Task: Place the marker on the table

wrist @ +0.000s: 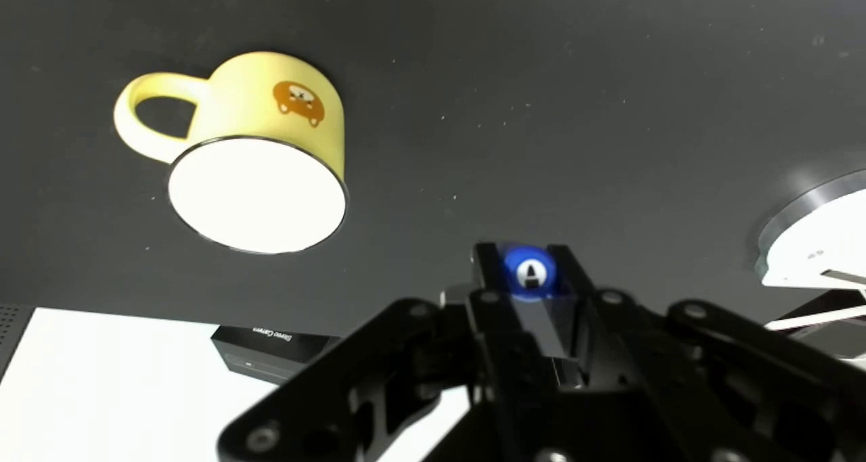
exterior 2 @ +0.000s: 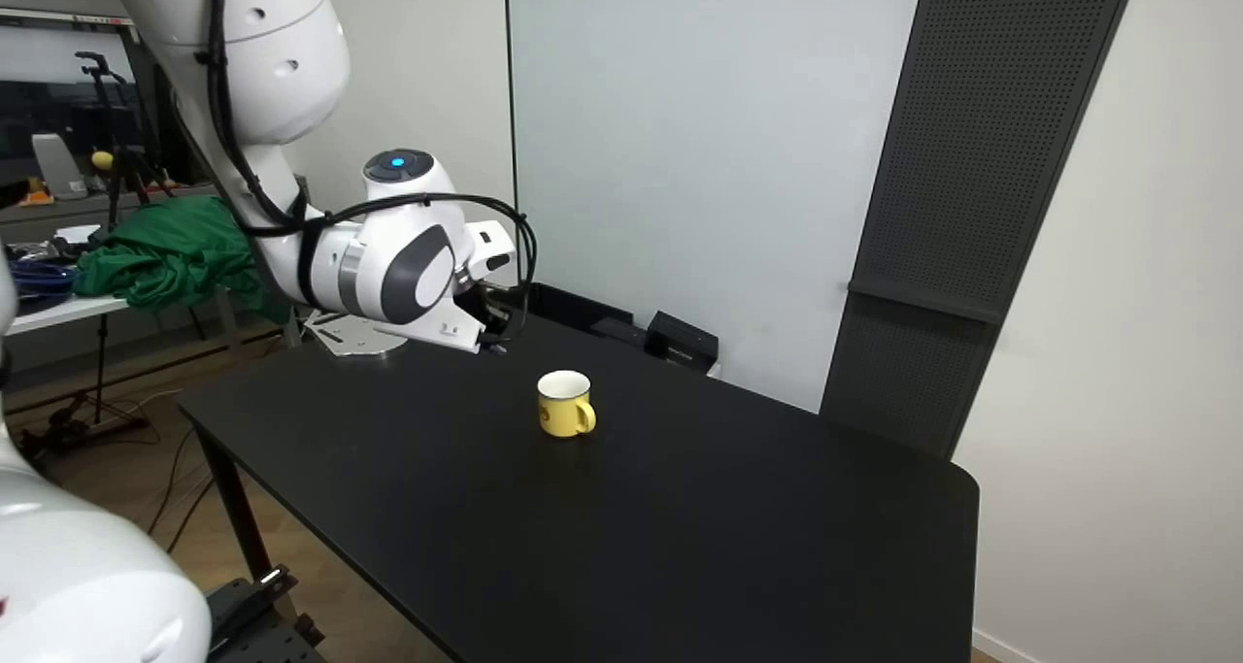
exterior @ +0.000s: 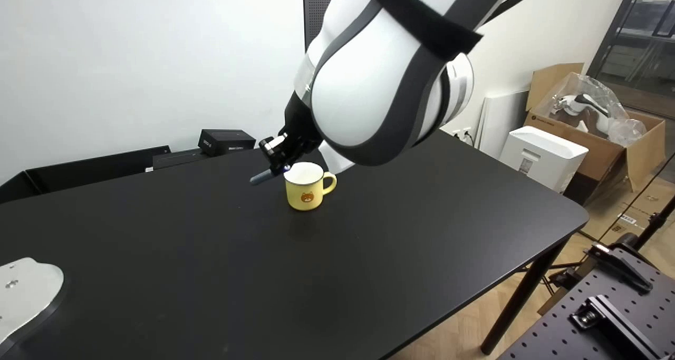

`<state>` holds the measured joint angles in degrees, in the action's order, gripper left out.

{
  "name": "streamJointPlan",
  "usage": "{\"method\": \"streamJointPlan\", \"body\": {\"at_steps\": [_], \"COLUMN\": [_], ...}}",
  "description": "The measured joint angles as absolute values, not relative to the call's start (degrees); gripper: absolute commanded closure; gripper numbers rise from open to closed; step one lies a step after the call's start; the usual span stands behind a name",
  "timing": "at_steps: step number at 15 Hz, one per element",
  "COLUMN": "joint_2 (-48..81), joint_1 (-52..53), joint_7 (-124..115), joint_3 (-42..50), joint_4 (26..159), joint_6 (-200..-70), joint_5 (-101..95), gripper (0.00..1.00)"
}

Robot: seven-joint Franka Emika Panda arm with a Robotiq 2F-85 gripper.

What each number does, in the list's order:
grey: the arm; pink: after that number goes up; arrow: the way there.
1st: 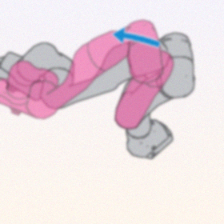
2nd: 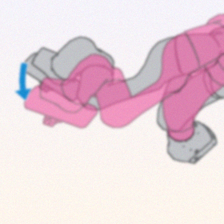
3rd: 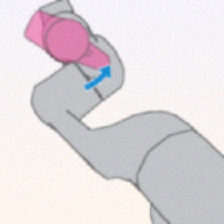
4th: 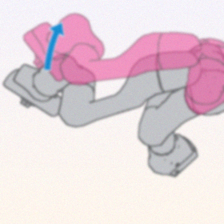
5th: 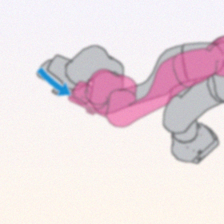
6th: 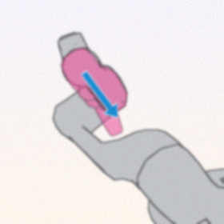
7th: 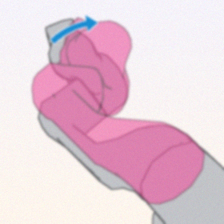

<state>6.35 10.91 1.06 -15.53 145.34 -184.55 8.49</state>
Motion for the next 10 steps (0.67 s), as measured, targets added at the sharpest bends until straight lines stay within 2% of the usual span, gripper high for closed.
{"method": "streamJointPlan", "body": {"at_steps": [6, 7, 8, 10], "joint_2": [14.5, 15.7, 16.8, 18.5], "joint_1": [-6.4, -9.7, -12.6, -17.6], "joint_7": [6.5, 7.7, 8.8, 10.9], "joint_3": [-29.5, -31.1, -32.4, -34.0], "joint_4": [142.8, 142.3, 141.9, 141.4], "joint_6": [-185.4, -185.4, -185.4, -185.0], "joint_5": [9.3, 9.0, 8.8, 8.5], "gripper": [0.95, 0.78, 0.54, 0.51]}}
